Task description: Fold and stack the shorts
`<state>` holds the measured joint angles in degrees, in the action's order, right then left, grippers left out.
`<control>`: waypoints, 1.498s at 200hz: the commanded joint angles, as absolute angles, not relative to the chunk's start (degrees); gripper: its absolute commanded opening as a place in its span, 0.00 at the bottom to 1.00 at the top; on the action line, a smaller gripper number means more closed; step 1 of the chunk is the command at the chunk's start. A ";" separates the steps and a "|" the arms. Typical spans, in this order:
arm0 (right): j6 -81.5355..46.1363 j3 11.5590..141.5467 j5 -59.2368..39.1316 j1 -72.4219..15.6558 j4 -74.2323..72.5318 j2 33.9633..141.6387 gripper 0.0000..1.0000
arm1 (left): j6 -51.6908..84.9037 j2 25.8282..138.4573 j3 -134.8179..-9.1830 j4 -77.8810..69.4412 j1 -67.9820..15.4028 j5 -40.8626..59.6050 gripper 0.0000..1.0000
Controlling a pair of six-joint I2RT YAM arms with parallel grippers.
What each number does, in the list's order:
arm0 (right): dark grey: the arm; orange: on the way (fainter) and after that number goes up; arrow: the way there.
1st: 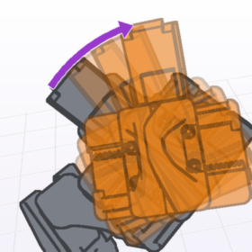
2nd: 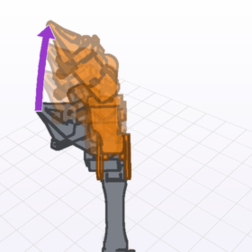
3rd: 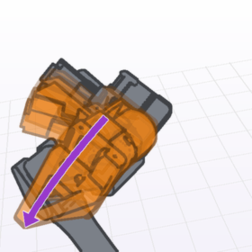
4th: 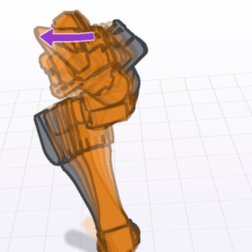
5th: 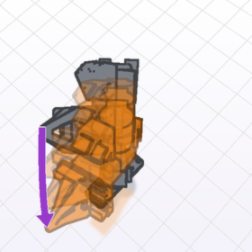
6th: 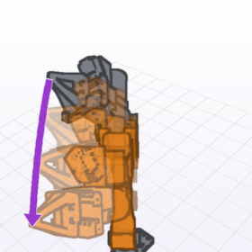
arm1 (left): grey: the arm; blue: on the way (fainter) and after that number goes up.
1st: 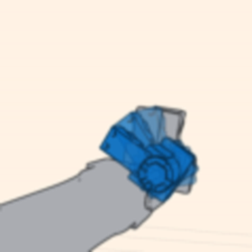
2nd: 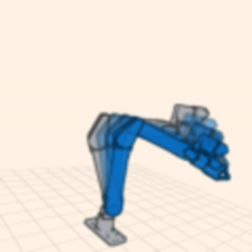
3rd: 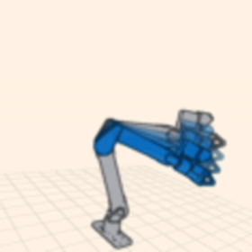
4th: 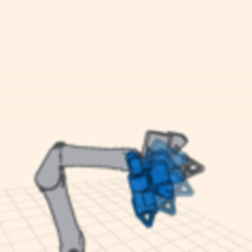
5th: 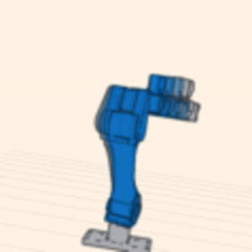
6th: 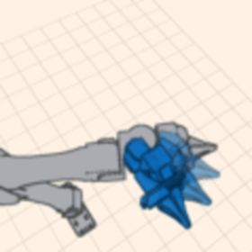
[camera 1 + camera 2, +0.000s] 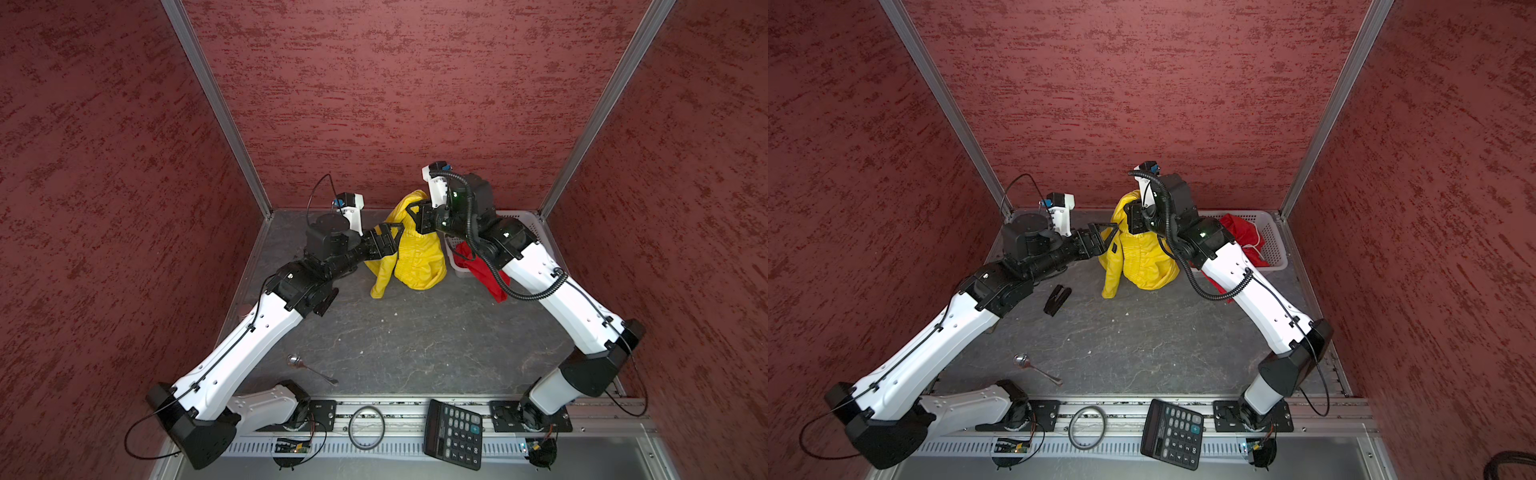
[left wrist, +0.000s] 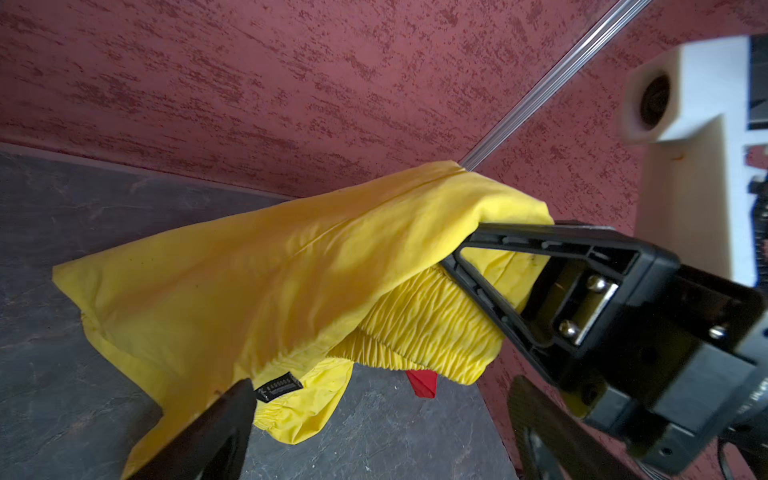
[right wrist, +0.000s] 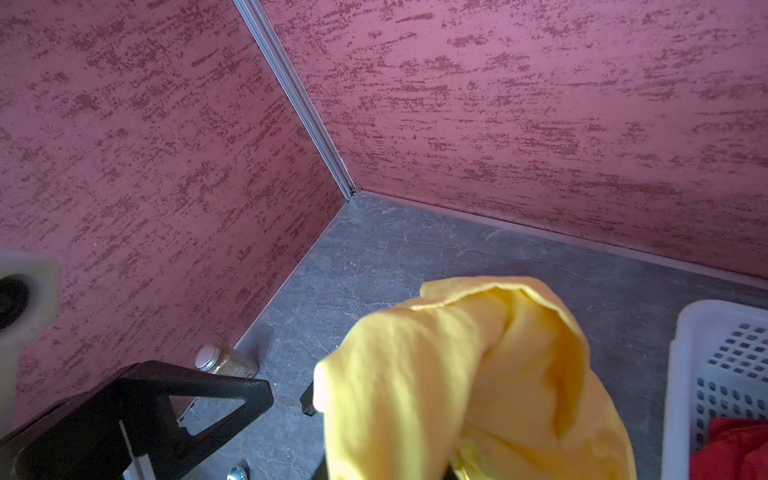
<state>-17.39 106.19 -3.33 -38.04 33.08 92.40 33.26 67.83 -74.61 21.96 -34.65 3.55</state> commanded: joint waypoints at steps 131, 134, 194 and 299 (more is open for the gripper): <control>-44.16 88.21 -29.50 -28.20 2.56 90.31 0.00 | 46.11 84.63 -73.79 2.28 -35.33 20.66 0.84; -44.59 87.62 -29.45 -28.13 1.90 90.23 0.00 | 46.73 84.84 -73.45 1.15 -35.33 20.53 0.82; -56.11 76.29 -32.04 -25.60 -12.27 87.13 0.00 | 47.99 81.05 -69.63 -4.93 -35.15 11.72 0.54; -63.10 68.55 -35.42 -26.42 -22.07 87.54 0.03 | 47.80 85.39 -76.64 -4.83 -32.53 10.99 0.17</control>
